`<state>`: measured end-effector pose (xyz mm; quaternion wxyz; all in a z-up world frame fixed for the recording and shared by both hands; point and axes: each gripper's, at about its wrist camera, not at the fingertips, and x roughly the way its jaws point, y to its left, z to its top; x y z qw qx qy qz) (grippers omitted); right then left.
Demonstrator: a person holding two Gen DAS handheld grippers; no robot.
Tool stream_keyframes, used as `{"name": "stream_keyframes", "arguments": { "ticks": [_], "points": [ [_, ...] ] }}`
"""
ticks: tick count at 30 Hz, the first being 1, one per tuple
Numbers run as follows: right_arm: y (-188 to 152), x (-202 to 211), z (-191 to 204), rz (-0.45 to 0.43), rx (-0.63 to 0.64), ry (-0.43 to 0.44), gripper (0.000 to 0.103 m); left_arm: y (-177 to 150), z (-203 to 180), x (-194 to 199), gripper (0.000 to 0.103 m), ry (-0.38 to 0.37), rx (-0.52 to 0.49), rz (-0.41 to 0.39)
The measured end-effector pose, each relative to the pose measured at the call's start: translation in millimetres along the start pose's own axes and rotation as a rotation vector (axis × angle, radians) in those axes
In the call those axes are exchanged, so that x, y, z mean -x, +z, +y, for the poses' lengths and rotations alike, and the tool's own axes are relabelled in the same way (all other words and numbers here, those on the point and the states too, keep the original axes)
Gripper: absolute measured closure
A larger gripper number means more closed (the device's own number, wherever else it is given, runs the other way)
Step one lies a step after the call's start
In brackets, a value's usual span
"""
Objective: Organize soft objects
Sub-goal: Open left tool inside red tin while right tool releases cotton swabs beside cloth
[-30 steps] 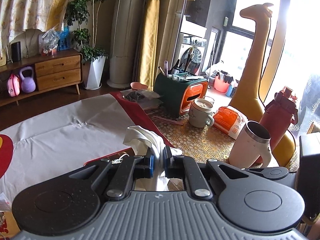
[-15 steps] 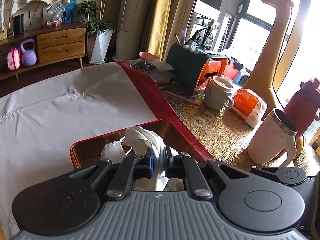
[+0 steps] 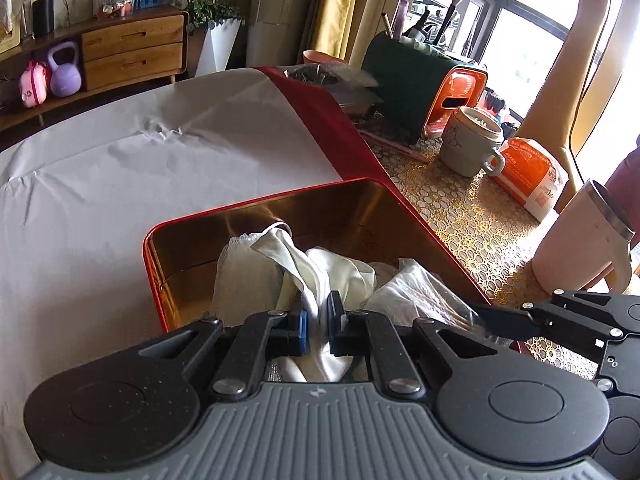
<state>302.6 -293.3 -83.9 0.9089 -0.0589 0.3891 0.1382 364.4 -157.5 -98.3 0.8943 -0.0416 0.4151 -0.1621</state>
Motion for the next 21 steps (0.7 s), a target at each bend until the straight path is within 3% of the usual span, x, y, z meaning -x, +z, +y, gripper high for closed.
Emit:
{"name": "stream_keyframes", "arguments": {
  "ticks": [12, 16, 19, 21],
  "points": [
    [0, 5, -2, -0.007, -0.013, 0.003, 0.053, -4, -1, 4, 0.093, 0.024, -0.027, 0.017],
    [0, 10, -1, -0.013, -0.01, 0.004, 0.043, -5, -3, 10, 0.086, 0.031, -0.046, 0.017],
    [-1, 14, -1, -0.016, -0.011, 0.01, 0.04, -5, -2, 14, 0.069, 0.024, -0.044, 0.02],
    [-2, 17, -2, -0.017, -0.017, 0.019, 0.039, -6, -1, 17, 0.04, 0.001, -0.032, 0.023]
  ]
}}
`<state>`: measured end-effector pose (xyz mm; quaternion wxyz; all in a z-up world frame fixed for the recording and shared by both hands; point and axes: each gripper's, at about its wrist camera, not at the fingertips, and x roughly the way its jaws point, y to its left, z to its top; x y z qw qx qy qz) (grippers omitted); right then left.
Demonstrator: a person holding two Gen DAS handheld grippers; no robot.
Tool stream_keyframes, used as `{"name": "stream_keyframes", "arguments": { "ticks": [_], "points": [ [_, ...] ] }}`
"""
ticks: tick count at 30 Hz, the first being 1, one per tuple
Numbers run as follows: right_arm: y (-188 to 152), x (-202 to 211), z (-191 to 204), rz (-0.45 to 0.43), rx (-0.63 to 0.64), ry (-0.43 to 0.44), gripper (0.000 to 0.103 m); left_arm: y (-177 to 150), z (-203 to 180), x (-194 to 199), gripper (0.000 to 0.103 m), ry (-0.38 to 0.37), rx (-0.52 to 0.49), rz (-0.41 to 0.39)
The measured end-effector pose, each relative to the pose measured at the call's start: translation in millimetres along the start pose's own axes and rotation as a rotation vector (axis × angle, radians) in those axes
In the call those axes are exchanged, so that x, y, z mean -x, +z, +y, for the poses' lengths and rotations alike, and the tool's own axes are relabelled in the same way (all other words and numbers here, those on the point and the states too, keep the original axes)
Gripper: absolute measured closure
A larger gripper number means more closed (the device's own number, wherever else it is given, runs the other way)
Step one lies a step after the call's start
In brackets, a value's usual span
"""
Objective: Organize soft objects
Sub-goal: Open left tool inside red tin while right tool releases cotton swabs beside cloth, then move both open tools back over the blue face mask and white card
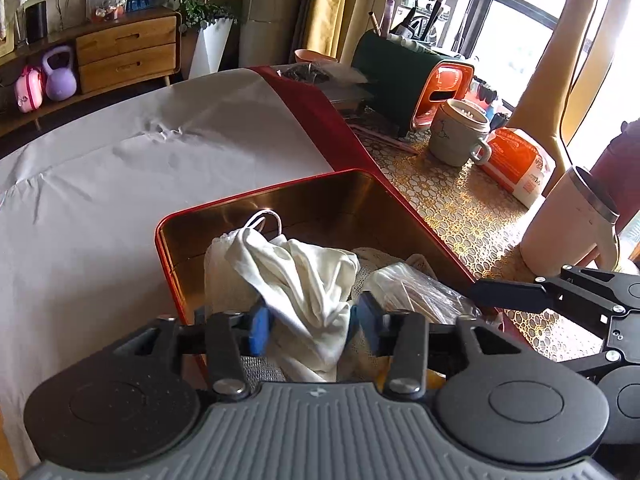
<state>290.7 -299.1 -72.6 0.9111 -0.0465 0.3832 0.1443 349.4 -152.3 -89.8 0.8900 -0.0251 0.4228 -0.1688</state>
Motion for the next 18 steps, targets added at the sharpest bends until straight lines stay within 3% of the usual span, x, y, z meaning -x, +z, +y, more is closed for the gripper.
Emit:
{"name": "stream_keyframes", "arguments": {
  "ticks": [2, 18],
  "points": [
    [-1, 4, 1, -0.003, 0.001, 0.006, 0.039, 0, 0, 4, 0.032, -0.014, 0.005, -0.007],
    [-2, 55, 16, -0.069, 0.008, 0.049, 0.022, -14, -2, 67, 0.03, 0.01, -0.011, -0.072]
  ]
}}
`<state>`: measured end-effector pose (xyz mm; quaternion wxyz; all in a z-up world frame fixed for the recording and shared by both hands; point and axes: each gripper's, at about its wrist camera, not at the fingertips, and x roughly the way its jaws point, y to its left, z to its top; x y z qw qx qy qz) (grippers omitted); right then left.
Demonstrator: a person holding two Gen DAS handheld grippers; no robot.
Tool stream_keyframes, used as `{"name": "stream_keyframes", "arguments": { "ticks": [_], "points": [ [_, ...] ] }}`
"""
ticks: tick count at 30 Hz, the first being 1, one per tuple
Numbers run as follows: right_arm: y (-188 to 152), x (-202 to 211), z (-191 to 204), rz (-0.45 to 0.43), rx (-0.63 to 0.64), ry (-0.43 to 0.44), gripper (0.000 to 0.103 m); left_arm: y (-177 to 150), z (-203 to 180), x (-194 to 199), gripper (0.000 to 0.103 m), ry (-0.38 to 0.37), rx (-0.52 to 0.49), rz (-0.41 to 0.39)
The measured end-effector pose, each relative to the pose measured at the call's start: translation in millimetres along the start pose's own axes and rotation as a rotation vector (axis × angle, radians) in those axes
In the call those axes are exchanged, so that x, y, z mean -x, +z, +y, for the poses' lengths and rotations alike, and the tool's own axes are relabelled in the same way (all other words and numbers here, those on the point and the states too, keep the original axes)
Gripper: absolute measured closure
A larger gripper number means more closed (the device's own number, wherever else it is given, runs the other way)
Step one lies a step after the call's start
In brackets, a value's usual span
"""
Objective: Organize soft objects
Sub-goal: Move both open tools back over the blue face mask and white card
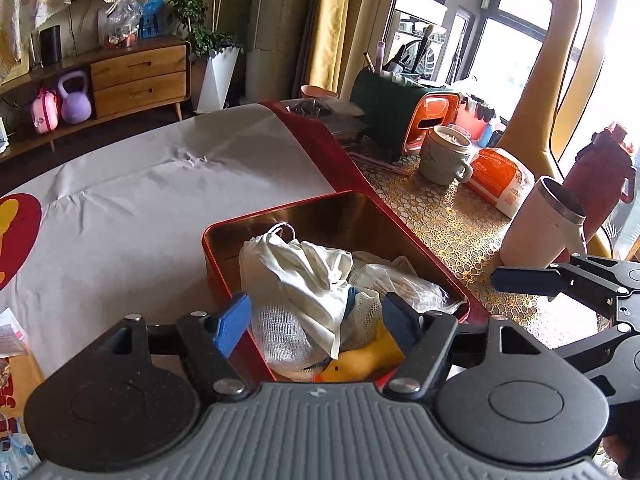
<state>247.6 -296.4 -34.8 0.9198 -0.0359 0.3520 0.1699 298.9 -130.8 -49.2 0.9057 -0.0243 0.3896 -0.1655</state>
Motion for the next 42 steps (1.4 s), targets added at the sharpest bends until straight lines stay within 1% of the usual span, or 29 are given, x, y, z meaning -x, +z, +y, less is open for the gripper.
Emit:
{"name": "stream_keyframes", "arguments": {
  "ticks": [2, 3, 5, 9, 10, 12, 14, 19, 22, 26, 27, 30, 33, 35, 39, 42],
  "points": [
    [0, 7, 4, -0.01, -0.003, 0.01, 0.019, -2, 2, 11, 0.03, 0.001, -0.001, -0.013],
    [0, 11, 7, -0.014, -0.003, 0.018, 0.017, -3, 3, 17, 0.028, -0.002, 0.0, -0.018],
    [0, 17, 13, -0.021, 0.003, 0.027, 0.017, -6, 6, 29, 0.023, -0.002, -0.001, -0.03],
    [-1, 28, 27, -0.038, 0.019, 0.044, 0.014, -14, 13, 54, 0.022, -0.006, 0.008, -0.059],
    [-1, 31, 31, -0.043, 0.024, 0.048, 0.011, -15, 15, 59, 0.022, -0.005, 0.009, -0.063],
    [-2, 36, 39, -0.054, 0.032, 0.058, 0.008, -20, 20, 71, 0.022, 0.004, 0.008, -0.075],
    [-2, 41, 48, -0.061, 0.04, 0.075, 0.007, -25, 25, 81, 0.022, 0.011, 0.013, -0.086],
    [-2, 47, 71, -0.08, 0.051, 0.117, 0.001, -39, 43, 107, 0.018, 0.03, 0.036, -0.102],
    [-3, 49, 88, -0.088, 0.065, 0.15, 0.001, -48, 56, 122, 0.016, 0.049, 0.05, -0.112],
    [-5, 46, 112, -0.082, 0.098, 0.183, 0.001, -61, 75, 139, 0.005, 0.069, 0.075, -0.116],
    [-5, 45, 118, -0.079, 0.106, 0.191, 0.001, -63, 80, 143, 0.004, 0.071, 0.082, -0.117],
    [-7, 41, 135, -0.068, 0.128, 0.224, 0.001, -73, 98, 154, 0.003, 0.088, 0.099, -0.125],
    [-7, 36, 150, -0.059, 0.157, 0.237, 0.001, -82, 115, 160, 0.003, 0.12, 0.109, -0.122],
    [-7, 31, 157, -0.054, 0.17, 0.245, 0.001, -90, 125, 166, 0.003, 0.15, 0.113, -0.138],
    [-2, 18, 167, -0.041, 0.171, 0.251, 0.001, -101, 149, 170, 0.003, 0.174, 0.134, -0.125],
    [3, 5, 170, -0.03, 0.165, 0.255, 0.001, -112, 164, 174, 0.003, 0.19, 0.162, -0.137]
  ]
}}
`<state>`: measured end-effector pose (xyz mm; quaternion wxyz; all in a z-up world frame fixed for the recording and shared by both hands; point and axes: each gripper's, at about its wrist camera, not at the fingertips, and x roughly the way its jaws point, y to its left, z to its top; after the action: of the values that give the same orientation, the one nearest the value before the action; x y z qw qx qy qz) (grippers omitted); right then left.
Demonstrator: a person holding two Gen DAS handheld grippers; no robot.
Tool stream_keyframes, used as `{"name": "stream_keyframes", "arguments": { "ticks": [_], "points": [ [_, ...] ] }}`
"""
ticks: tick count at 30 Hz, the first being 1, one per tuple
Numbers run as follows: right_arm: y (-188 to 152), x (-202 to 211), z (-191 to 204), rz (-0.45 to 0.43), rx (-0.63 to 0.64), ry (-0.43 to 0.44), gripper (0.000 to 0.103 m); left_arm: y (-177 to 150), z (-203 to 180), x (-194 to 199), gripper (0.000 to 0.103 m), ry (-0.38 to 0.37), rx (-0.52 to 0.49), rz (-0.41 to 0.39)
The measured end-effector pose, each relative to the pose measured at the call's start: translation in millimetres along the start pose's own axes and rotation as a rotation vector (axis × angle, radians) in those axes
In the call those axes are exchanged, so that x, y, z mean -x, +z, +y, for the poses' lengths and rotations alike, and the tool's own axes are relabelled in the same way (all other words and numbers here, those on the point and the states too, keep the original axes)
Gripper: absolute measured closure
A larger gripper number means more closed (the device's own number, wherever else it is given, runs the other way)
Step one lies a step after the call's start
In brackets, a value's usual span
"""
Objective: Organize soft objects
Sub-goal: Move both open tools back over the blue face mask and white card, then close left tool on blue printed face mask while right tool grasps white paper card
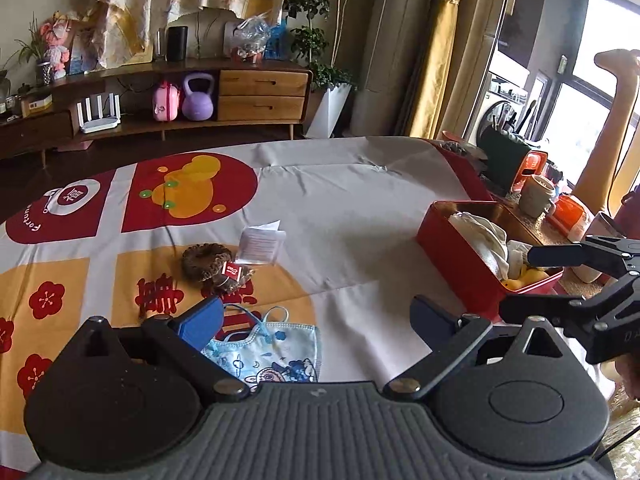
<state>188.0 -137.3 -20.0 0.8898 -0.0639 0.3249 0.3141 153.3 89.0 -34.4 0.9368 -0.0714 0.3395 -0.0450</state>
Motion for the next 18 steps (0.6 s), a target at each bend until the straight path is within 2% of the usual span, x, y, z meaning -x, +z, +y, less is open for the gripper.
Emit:
{"name": "stream_keyframes", "arguments": {
  "ticks": [9, 18],
  "points": [
    [25, -51, 4, 0.019, 0.012, 0.025, 0.001, -23, 25, -11, 0.003, 0.068, 0.028, -0.007],
    [53, -114, 18, 0.059, 0.115, 0.062, 0.007, -47, 29, -46, 0.003, 0.096, 0.071, 0.078]
  ]
}}
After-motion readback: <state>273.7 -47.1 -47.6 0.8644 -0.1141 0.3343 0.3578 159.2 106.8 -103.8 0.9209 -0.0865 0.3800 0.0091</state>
